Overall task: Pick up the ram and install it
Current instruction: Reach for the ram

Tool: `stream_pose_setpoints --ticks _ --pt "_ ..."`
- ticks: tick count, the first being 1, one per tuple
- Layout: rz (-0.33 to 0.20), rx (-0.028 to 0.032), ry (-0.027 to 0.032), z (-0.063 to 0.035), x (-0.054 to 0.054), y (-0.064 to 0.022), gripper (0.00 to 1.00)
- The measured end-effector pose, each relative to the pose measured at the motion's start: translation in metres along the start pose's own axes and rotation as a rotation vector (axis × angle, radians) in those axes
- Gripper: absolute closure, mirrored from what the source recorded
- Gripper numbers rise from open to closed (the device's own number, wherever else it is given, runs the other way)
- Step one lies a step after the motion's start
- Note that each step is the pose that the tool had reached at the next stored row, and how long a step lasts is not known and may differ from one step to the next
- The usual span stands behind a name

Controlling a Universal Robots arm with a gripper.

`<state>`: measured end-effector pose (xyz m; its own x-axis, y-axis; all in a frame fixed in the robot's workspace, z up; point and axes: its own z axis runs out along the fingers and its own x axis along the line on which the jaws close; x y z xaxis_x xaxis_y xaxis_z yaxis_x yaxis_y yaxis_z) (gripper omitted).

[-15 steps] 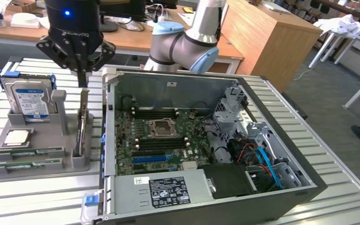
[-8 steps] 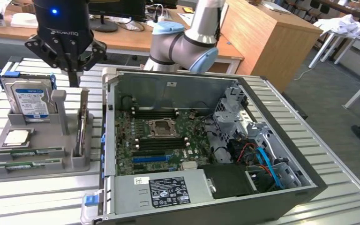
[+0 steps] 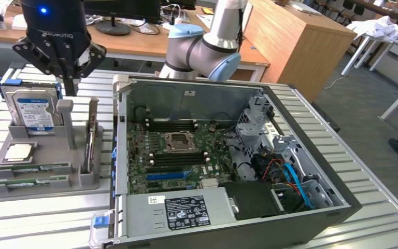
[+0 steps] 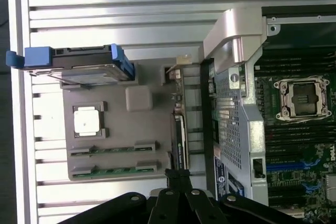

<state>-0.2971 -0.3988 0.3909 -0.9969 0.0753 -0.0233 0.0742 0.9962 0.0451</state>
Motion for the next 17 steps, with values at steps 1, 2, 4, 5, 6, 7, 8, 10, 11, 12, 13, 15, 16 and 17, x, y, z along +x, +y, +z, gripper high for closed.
stream_pose_setpoints --ticks 1,2,4,5,6,7,8,10,11,12,13,15,16,17 --pt "0.0 0.0 0.0 0.0 0.002 -0.0002 0.9" --pt "0.0 0.0 0.0 0.0 0.004 -0.0003 0.9" --pt "0.0 0.0 0.0 -0.0001 0.009 -0.0007 0.9" --pt "0.0 0.0 0.0001 -0.0001 0.011 -0.0008 0.9" --pt "0.0 0.0 0.0 -0.0001 0.013 -0.001 0.9" --pt "0.0 0.0 0.0 -0.0002 0.015 -0.0011 0.9" --pt "0.0 0.0 0.0 -0.0002 0.017 -0.0013 0.9" --pt "0.0 0.0 -0.0001 -0.0002 0.022 -0.0017 0.9" --pt "0.0 0.0 0.0 -0.0002 0.024 -0.0018 0.9" --pt "0.0 0.0 -0.0001 -0.0002 0.026 -0.0019 0.9" --pt "0.0 0.0 0.0 -0.0003 0.027 -0.0021 0.9" --pt "0.0 0.0001 0.0001 -0.0003 0.031 -0.0023 0.9" --pt "0.0 0.0 0.0 -0.0003 0.032 -0.0024 0.9" --pt "0.0 0.0 0.0 -0.0003 0.033 -0.0025 0.9"
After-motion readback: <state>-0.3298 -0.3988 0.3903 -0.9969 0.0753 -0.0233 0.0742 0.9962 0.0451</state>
